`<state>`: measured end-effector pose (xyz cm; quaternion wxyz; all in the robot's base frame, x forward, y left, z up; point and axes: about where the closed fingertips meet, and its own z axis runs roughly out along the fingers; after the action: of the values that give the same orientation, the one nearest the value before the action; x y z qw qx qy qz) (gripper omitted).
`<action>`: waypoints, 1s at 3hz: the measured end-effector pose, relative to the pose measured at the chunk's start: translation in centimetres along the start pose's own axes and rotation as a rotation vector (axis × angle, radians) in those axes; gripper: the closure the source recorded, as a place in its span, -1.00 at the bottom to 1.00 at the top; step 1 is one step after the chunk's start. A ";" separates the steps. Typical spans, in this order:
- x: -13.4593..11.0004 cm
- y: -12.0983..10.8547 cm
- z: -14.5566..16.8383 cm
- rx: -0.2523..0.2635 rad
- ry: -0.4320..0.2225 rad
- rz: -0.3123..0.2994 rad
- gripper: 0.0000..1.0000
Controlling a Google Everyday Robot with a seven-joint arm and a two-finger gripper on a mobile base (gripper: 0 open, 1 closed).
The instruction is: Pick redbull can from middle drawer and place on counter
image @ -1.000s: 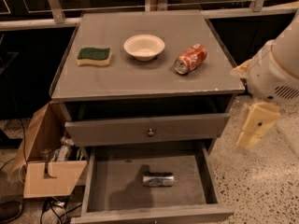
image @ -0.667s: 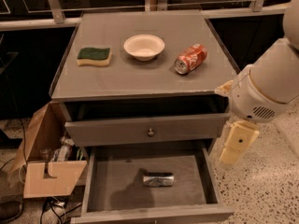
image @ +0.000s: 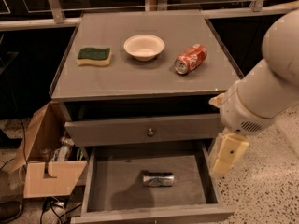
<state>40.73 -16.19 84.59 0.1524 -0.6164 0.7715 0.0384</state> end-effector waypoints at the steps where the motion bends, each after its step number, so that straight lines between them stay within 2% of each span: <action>1: 1.5 -0.2 4.7 0.003 0.035 -0.004 -1.00; 2: 2.8 -0.8 8.7 -0.016 0.047 0.014 -1.00; 3: 2.8 -0.6 9.5 -0.025 0.049 0.021 -1.00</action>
Offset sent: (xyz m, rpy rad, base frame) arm 0.0307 -0.0115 -0.1359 -0.0444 0.0636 -0.0271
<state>42.52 -16.62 74.83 0.1256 -0.6109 0.7809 0.0345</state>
